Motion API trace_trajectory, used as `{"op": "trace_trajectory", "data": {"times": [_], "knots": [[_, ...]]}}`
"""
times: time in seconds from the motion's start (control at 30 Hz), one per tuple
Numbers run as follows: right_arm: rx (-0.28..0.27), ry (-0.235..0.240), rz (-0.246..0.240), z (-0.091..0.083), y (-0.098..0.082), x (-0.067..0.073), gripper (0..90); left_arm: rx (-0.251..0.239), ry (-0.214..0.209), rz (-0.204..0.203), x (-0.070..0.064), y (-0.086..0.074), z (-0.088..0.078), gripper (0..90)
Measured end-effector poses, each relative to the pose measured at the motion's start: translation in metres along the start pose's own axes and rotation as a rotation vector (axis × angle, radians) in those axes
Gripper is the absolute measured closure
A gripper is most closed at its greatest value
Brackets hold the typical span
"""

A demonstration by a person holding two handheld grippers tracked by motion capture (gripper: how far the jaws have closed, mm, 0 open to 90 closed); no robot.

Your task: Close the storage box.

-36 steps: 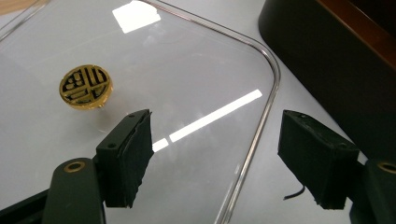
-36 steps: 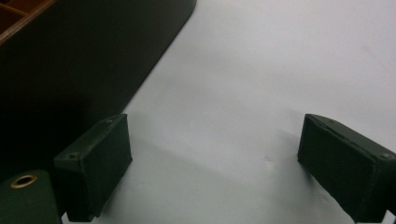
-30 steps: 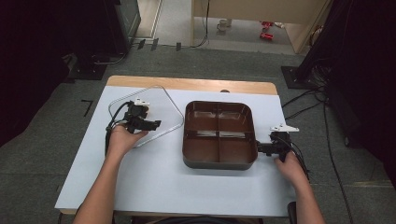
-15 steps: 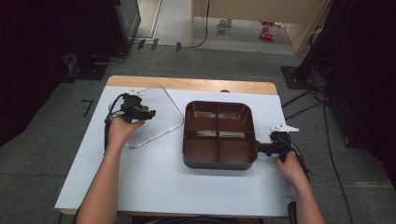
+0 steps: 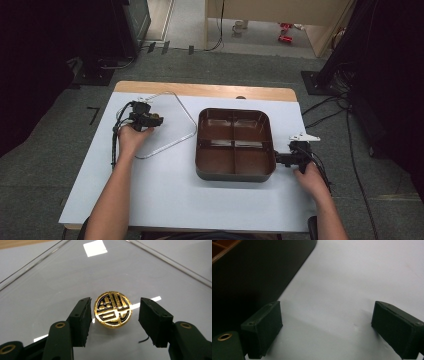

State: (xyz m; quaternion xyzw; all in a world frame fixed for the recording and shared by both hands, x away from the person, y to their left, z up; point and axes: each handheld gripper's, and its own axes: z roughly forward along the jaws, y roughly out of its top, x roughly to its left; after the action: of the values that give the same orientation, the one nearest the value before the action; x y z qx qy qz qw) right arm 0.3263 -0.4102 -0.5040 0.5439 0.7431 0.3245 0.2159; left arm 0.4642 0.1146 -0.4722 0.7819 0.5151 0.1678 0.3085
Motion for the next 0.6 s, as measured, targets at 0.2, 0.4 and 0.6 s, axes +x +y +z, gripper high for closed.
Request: {"op": "trace_trajectory", "data": {"times": [0.2, 0.4, 0.6], "knots": [[0.000, 0.000, 0.000, 0.0000, 0.0000, 0.0000, 9.1, -0.024, 0.011, 0.017, 0.0019, -0.0033, 0.0005, 53.8], [0.000, 0.000, 0.000, 0.0000, 0.0000, 0.0000, 9.2, -0.032, 0.015, 0.048, -0.0004, -0.0042, 0.0005, 58.6], [0.000, 0.000, 0.000, 0.0000, 0.0000, 0.0000, 9.1, -0.016, 0.017, 0.013, -0.0009, -0.0017, -0.0006, 59.1]]}}
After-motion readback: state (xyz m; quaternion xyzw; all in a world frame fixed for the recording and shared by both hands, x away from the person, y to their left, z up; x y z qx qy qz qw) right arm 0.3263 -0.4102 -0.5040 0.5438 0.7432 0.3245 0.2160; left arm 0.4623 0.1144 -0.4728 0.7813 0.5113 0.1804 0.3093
